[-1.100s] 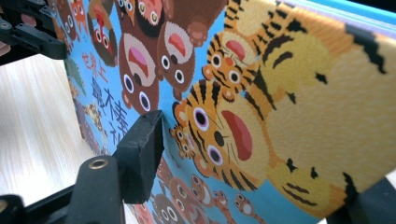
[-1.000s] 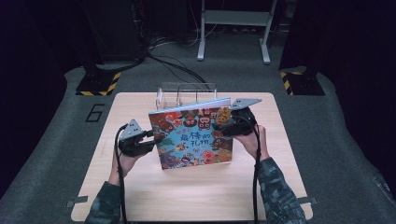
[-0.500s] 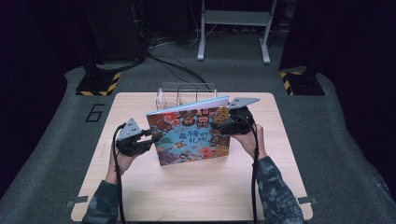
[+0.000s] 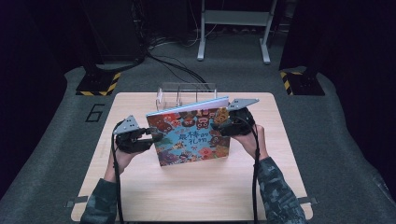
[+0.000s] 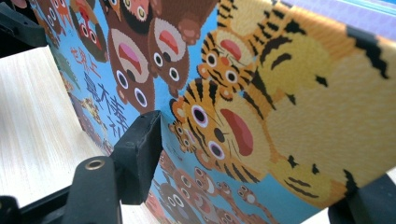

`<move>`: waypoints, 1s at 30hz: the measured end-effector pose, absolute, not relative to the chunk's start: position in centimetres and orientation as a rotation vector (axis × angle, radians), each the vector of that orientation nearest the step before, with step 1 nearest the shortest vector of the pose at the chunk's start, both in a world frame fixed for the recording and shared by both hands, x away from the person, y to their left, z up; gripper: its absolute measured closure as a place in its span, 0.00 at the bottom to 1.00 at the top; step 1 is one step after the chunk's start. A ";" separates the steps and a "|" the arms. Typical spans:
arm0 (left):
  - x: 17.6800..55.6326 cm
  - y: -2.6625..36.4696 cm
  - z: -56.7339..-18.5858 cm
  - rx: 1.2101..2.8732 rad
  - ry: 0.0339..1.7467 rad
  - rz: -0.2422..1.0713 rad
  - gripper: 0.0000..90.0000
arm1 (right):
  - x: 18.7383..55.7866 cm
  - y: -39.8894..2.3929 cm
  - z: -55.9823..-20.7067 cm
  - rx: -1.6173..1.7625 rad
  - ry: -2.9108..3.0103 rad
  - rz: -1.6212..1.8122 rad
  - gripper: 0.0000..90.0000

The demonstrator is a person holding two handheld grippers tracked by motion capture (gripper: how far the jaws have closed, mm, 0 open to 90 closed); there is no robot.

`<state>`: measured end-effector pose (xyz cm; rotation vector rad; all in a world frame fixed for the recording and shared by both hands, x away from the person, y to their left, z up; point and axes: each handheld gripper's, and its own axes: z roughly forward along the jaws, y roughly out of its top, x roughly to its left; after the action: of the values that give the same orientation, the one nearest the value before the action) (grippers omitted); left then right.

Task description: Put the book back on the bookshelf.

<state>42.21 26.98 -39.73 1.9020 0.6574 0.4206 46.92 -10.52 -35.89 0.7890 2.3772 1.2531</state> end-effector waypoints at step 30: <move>42.6 27.7 -39.2 1.940 0.581 0.325 0.79 | 48.0 -11.6 -37.3 0.922 2.332 1.335 0.19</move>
<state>42.61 27.65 -39.19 1.9402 0.5811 0.3252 48.03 -11.62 -37.29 0.9217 2.3316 1.3355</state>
